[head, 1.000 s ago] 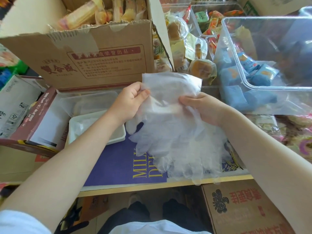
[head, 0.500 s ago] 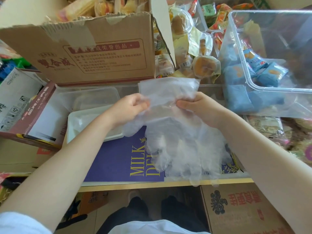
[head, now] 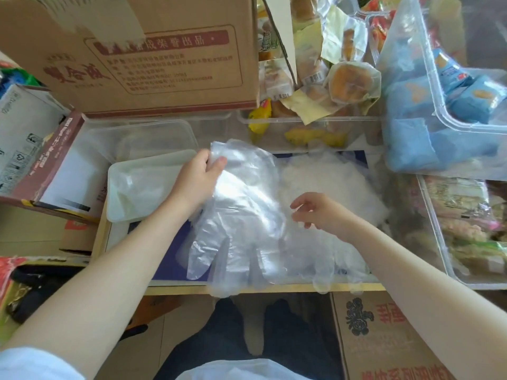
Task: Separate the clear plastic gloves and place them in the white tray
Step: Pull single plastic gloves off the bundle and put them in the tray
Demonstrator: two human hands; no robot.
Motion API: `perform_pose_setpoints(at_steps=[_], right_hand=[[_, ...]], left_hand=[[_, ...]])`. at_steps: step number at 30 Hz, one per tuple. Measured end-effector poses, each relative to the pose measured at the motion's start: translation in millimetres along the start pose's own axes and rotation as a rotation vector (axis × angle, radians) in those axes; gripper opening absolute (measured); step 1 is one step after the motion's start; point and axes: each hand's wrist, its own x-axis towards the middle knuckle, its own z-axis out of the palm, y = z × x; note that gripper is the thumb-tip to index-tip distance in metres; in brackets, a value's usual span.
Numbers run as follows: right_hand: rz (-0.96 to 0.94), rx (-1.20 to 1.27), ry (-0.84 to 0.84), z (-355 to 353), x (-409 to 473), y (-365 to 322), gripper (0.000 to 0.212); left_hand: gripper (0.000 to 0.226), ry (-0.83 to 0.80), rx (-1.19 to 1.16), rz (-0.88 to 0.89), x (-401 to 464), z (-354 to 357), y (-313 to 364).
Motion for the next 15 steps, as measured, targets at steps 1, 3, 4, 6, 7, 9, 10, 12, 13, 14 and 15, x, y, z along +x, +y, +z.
perform_pose_setpoints(at_steps=[1,3,4,6,7,9,10,12,13,14,15], right_hand=[[0.001,-0.143,0.103,0.7,5.9,8.6,0.034],[0.009,-0.478,0.280,-1.6,13.6,21.9,0.050],[0.018,-0.597,0.349,-2.5,16.7,27.3,0.057],[0.083,-0.683,0.432,-3.4,21.9,36.9,0.068],[0.135,-0.669,0.438,-3.2,24.7,41.9,0.071],[0.216,-0.608,0.408,-0.6,30.1,52.3,0.072],[0.230,-0.612,0.400,1.6,31.9,56.7,0.070],[0.210,-0.665,0.442,3.9,34.1,61.8,0.064],[0.187,-0.681,0.485,4.2,35.0,62.6,0.058],[0.158,-0.688,0.530,4.7,35.4,62.5,0.050],[0.129,-0.691,0.567,5.2,36.3,62.3,0.041]], left_hand=[[0.038,-0.003,0.048,-0.017,-0.7,2.0,-4.5],[0.035,-0.028,0.130,-0.036,-2.4,5.7,-12.5],[0.032,-0.045,0.160,-0.029,-3.7,6.9,-15.3],[0.027,-0.089,0.168,-0.007,-6.5,9.0,-19.1],[0.027,-0.113,0.156,-0.001,-8.0,9.8,-20.2],[0.028,-0.171,0.118,0.001,-11.1,11.2,-20.8],[0.028,-0.206,0.102,0.005,-12.5,11.8,-21.1],[0.030,-0.269,0.098,0.025,-14.0,12.2,-22.3],[0.030,-0.296,0.104,0.033,-14.1,12.3,-22.8],[0.030,-0.319,0.108,0.039,-14.0,12.3,-23.6],[0.029,-0.340,0.113,0.046,-13.8,12.5,-24.1]])
